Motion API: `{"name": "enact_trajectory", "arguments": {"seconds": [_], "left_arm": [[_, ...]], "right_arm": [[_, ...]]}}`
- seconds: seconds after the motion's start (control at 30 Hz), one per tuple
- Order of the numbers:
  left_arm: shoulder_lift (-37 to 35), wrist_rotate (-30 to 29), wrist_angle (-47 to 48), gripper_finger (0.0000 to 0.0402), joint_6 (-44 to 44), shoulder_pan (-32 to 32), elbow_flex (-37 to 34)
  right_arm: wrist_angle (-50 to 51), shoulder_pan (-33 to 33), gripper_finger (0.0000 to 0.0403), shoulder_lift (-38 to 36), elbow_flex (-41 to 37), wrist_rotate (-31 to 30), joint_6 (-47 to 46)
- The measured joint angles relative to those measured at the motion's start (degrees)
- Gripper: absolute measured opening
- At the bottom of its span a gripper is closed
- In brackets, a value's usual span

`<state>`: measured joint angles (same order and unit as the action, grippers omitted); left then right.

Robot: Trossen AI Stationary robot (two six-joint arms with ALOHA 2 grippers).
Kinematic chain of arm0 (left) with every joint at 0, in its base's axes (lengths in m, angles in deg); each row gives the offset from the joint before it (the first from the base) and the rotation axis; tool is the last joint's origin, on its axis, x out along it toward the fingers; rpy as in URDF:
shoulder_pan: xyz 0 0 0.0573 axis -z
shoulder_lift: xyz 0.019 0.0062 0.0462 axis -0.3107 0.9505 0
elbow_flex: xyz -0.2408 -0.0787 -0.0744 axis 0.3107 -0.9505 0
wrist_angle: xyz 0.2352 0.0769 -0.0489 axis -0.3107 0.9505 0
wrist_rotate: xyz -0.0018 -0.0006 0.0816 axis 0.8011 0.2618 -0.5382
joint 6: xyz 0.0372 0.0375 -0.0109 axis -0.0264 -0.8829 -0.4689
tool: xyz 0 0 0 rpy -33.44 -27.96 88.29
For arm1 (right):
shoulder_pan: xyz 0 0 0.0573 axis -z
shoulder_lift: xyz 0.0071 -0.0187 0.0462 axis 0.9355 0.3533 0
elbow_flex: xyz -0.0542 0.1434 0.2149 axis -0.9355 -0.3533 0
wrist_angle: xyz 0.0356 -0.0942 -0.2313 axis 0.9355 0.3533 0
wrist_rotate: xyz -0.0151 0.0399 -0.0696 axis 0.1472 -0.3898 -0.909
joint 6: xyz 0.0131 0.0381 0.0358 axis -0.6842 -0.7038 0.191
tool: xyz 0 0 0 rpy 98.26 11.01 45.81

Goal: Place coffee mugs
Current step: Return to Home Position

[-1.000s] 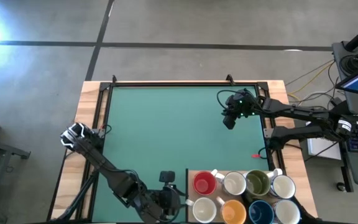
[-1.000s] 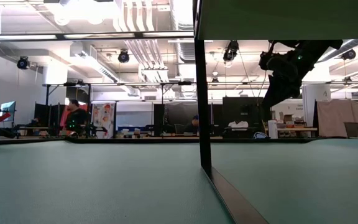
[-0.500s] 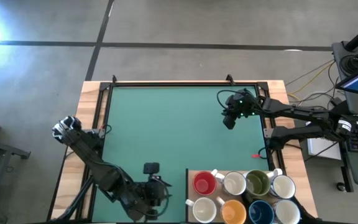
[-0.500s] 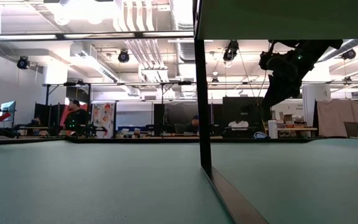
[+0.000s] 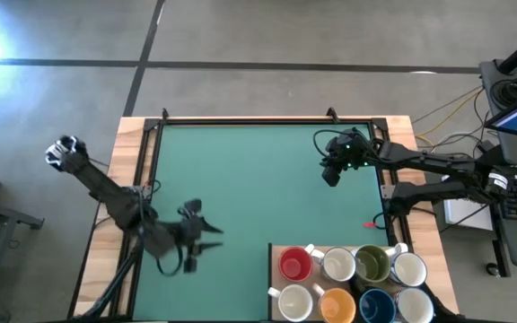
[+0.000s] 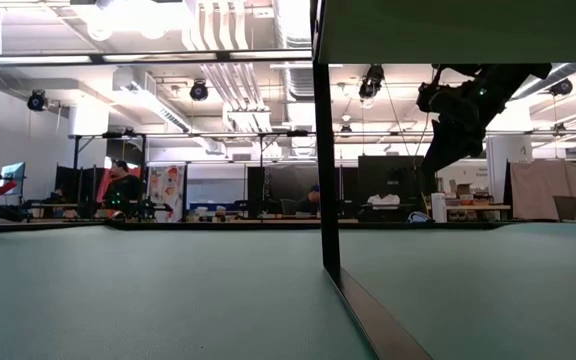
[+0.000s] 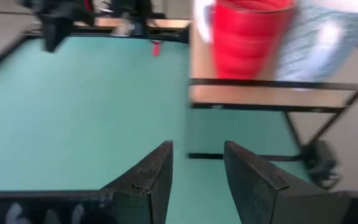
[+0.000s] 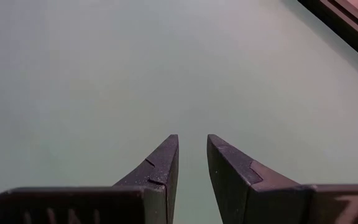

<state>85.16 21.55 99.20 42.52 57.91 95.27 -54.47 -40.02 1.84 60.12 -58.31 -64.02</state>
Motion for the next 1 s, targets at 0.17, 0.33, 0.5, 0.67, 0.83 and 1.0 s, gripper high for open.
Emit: {"name": "enact_trajectory", "arguments": {"seconds": [0.17, 0.33, 0.5, 0.67, 0.83, 1.0], "left_arm": [[-12.77, 0.09, -0.56, 0.0126, -5.12, -6.72, -10.38], [-29.24, 2.49, -2.09, 0.0126, -9.22, -19.67, -19.78], [-42.69, 11.24, -6.65, 0.0126, -17.20, -36.76, -27.83], [-49.07, 26.26, -11.42, 0.0126, -19.53, -54.46, -34.01], [-50.53, 41.99, -15.18, 0.0126, -18.74, -69.40, -37.74], [-48.41, 50.85, -23.53, 0.0126, -15.68, -76.86, -40.95]], "right_arm": [[0.00, 0.00, 0.0073, 0.00, 0.00, -0.02, 0.00], [0.00, -0.01, 0.0073, 0.00, 0.00, 0.00, 0.00], [-0.01, -0.01, 0.0073, 0.00, 0.00, 0.00, 0.00], [0.01, 0.00, 0.0073, 0.00, 0.00, -0.01, 0.00], [-0.01, 0.01, 0.0073, 0.00, 0.00, -0.02, 0.00], [-0.01, 0.01, 0.0073, 0.00, 0.00, -0.01, 0.00]]}}
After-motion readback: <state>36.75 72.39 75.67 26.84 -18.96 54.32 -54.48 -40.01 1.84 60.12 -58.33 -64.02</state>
